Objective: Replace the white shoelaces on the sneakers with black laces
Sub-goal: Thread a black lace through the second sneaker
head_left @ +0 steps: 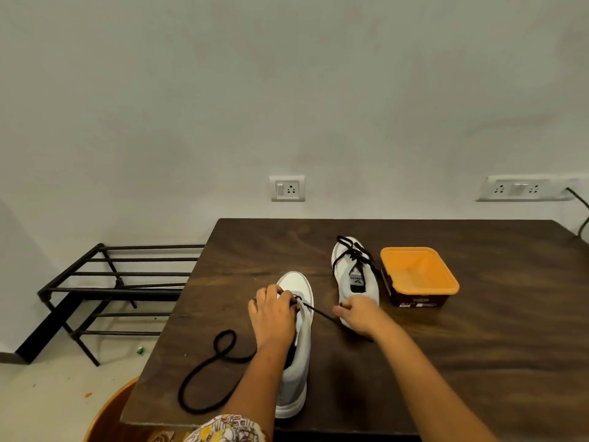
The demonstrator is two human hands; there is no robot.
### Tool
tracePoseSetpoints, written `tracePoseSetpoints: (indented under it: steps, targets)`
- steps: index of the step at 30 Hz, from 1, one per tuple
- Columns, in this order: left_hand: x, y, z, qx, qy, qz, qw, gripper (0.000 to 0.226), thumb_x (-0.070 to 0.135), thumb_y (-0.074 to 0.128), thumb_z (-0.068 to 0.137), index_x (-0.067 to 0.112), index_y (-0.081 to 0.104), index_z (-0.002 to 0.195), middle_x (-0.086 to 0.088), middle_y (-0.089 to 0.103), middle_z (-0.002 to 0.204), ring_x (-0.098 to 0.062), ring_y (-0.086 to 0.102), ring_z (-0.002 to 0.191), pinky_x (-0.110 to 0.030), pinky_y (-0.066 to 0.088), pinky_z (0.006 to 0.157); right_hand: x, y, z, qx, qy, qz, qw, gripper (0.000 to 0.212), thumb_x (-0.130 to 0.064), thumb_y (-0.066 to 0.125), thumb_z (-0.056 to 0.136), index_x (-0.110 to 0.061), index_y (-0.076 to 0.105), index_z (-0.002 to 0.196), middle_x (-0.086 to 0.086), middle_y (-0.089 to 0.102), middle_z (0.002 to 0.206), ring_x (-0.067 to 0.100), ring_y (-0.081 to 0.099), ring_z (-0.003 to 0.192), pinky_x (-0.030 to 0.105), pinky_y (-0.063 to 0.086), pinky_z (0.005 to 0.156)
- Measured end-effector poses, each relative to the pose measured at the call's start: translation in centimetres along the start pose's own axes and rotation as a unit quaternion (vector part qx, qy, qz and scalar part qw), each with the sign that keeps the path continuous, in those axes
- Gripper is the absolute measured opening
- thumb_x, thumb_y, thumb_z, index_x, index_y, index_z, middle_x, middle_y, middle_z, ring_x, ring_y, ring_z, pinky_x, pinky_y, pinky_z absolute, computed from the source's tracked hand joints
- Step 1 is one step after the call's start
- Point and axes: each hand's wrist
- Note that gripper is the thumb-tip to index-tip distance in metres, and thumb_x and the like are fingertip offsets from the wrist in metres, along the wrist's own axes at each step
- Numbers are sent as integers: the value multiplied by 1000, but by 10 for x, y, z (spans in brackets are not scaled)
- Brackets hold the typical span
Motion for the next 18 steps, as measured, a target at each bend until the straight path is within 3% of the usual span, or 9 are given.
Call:
tracePoseSetpoints:
  steps: [1,2,4,5,9,11,13,15,18]
  targets:
    - [0,0,0,3,-2,0,1000,21,38,48,94,33,61,110,11,47,125,-14,38,118,-30,28,96,4,6,-2,-38,2,-64,997,42,-36,39,102,-4,63,114,15,64,106,24,58,90,29,42,78]
    - [0,0,1,5,-3,0,1000,21,38,49,94,33,61,110,11,47,125,-14,38,119,-30,28,96,5,8,-7,-81,-15,-52,995,43,-37,38,102,-6,65,113,13,64,94,22,56,76,27,42,70]
    - [0,1,1,0,-4,1,1000,20,37,50,93,33,61,110,11,47,126,-14,38,120,-31,28,97,1,2,-20,-159,-37,158,974,38,-40,39,101,-18,70,96,2,44,63,10,36,46,20,32,44]
    - [2,1,0,-2,-5,-1,1000,19,36,52,93,32,62,108,10,48,124,-15,39,118,-32,30,96,0,-4,-25,-170,-38,263,949,36,-41,40,100,-20,67,87,-3,35,57,6,26,41,17,24,38]
    - [1,0,-1,44,-3,-25,999,8,29,71,79,28,68,87,5,58,103,-20,52,100,-37,39,82,3,-40,-39,-164,-108,441,876,28,-37,52,91,-16,59,75,-8,20,50,2,13,40,14,12,34]
    - [1,1,-1,31,-1,-19,999,10,30,63,86,29,66,95,6,55,110,-19,48,107,-35,35,87,7,-55,-44,-142,-140,524,828,26,-36,54,85,-15,55,68,-9,18,49,0,14,38,12,11,34]
    - [1,3,0,21,-3,-21,1000,16,31,54,91,30,63,104,7,52,117,-18,44,114,-34,31,91,9,-65,-50,-147,-179,556,799,33,-42,61,83,-16,56,63,-9,18,50,-1,15,38,11,15,33]
    - [1,2,-1,20,-4,-17,1000,17,31,51,93,30,60,106,7,53,117,-18,46,111,-32,31,89,7,-67,-56,-170,-220,538,796,38,-51,75,73,-19,58,60,-6,15,53,1,14,41,11,17,34]
    - [2,-1,0,-9,-4,-34,999,15,28,44,95,30,55,106,8,57,111,-16,56,101,-31,33,85,0,-61,-61,-217,-242,532,782,40,-49,83,64,-17,59,60,1,11,59,2,15,43,10,22,35]
Point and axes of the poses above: each hand's wrist, its own z-axis towards the middle knuckle, its own y-axis out of the palm, x = y × z
